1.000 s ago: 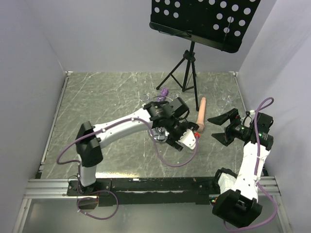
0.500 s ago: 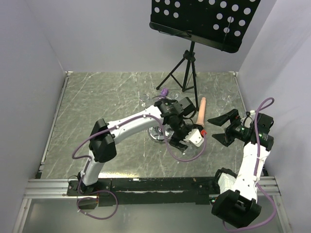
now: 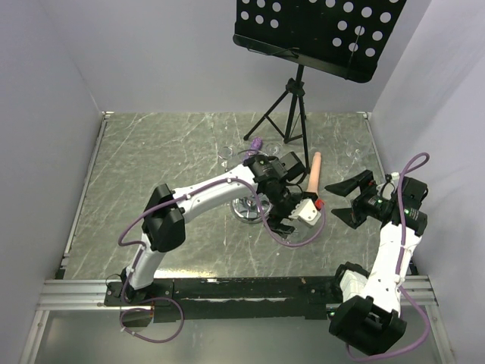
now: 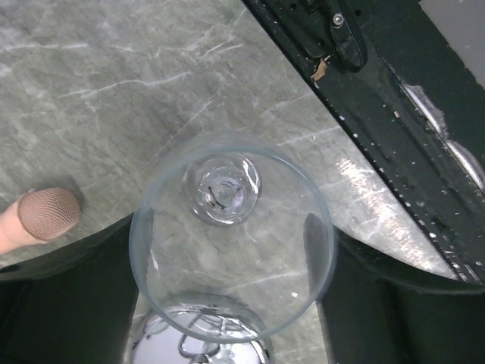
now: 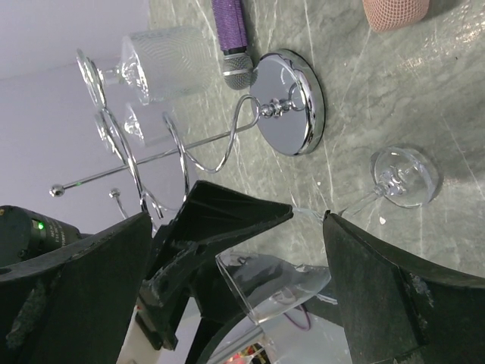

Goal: Take the wine glass off the wine glass rack

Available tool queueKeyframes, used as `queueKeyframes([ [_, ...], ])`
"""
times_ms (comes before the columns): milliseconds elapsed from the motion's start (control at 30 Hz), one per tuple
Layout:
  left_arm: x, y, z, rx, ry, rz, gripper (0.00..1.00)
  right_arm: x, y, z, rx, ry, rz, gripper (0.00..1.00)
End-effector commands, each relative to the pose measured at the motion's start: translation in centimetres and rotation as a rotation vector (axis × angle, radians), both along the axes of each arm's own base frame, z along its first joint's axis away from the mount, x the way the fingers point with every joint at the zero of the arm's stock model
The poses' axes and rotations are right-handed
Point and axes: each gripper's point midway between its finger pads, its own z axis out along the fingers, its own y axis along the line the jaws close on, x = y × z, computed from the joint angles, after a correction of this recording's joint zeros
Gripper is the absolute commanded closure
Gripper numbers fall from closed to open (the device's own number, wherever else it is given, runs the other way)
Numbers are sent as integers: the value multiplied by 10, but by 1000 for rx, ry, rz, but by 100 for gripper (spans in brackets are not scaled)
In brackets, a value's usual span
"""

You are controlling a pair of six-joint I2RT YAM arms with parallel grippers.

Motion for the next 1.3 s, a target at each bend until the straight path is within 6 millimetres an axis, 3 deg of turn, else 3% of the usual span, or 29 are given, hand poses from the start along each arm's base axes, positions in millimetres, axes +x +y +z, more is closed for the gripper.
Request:
queueKeyframes([
  [0,2,-6,16,-63,-43,5,0,4,-4,7,-6,-28,-12,0],
  [400,8,-21,48,-192,-81,25,0,8,-8,7,-2,-24,-23,0],
  [933,6,-12,88,-338,-174,-2,0,12,-17,-1,-45,-10,-44,0],
  [1133,4,-12,120,-445,-194,16,0,11,-19,0,-77,-26,-27,0],
  [1267,4,-12,163,-574,-167,72,0,15,-34,5,-252,-94,17,0],
])
